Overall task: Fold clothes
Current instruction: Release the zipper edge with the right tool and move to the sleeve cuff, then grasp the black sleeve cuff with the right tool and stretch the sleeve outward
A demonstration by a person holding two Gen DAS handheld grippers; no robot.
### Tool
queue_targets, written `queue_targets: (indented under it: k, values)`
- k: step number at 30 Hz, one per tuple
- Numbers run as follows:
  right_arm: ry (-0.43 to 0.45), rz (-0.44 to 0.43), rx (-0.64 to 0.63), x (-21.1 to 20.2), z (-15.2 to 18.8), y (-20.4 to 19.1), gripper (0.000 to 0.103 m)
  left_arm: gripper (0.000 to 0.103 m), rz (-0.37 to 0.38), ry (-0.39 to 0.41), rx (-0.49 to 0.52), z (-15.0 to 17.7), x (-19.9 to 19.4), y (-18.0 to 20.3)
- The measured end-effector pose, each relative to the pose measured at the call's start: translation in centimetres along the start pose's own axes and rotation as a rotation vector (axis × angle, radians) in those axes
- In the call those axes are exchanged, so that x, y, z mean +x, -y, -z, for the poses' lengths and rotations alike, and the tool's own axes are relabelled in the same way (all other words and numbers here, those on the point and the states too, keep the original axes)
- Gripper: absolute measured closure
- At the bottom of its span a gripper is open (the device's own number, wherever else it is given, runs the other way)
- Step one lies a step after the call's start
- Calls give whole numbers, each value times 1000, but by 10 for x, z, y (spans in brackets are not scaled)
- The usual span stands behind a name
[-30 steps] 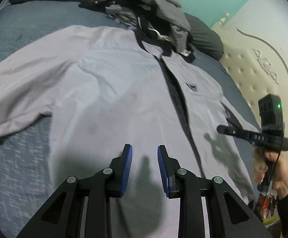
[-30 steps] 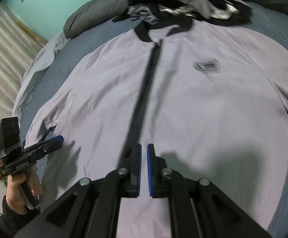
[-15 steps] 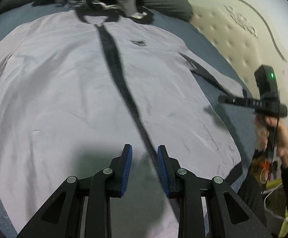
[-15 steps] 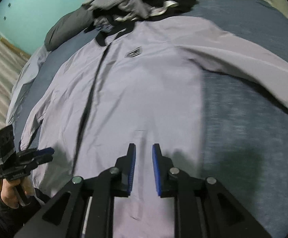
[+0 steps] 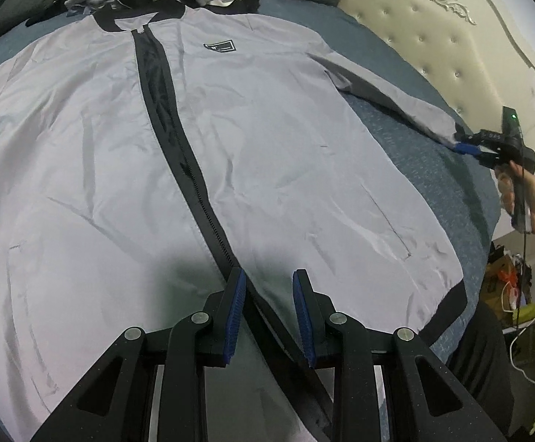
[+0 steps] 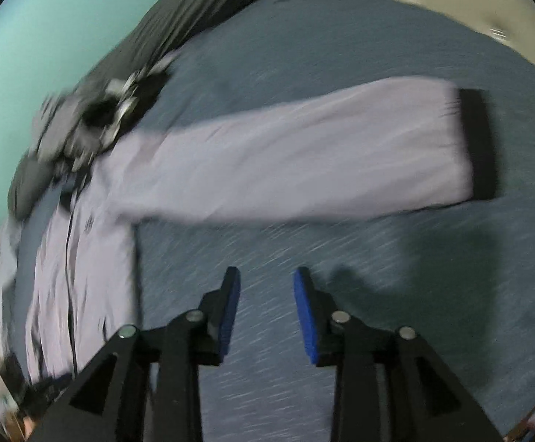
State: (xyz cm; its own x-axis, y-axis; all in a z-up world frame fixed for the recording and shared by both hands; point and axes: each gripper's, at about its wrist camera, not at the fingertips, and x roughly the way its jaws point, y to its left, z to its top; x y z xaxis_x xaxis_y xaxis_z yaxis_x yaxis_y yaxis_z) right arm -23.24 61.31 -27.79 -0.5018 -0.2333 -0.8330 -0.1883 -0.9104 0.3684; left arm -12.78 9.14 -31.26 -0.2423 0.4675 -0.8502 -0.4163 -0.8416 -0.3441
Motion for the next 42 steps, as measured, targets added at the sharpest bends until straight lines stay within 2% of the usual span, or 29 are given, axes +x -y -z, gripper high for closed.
queue_targets:
  k: [3, 6, 10, 14, 22, 24, 26, 30, 32, 38, 42]
  values:
    - [91, 24, 60, -21, -20, 32, 46, 74, -8, -7, 0, -2, 4, 1]
    - [140, 53, 80, -33, -35, 52, 45, 74, -19, -10, 6, -2, 8, 1]
    - [149, 94, 84, -33, -49, 73, 45, 74, -22, -1, -7, -4, 9, -3]
    - [168, 134, 83, -32, -48, 88, 45, 74, -28, 7, -12, -9, 10, -4]
    - [182, 66, 90, -16, -43, 103, 46, 74, -37, 2, -3, -16, 14, -4]
    - [186, 59, 72, -14, -44, 101, 59, 74, -37, 0, -8, -16, 15, -4]
    - [186, 59, 53, -12, -44, 98, 61, 74, -37, -1, -12, -17, 16, -5]
    - [193, 44, 46, -12, -46, 99, 78, 74, -38, -3, -17, -18, 18, -6]
    - [207, 11, 46, -15, -47, 100, 81, 74, -37, -1, -18, -19, 19, -6]
    - [207, -115, 9, -15, -50, 92, 81, 74, -38, -2, -15, -18, 19, -6]
    - [163, -73, -4, -5, -52, 87, 81, 74, -39, -2, -15, -18, 19, -6]
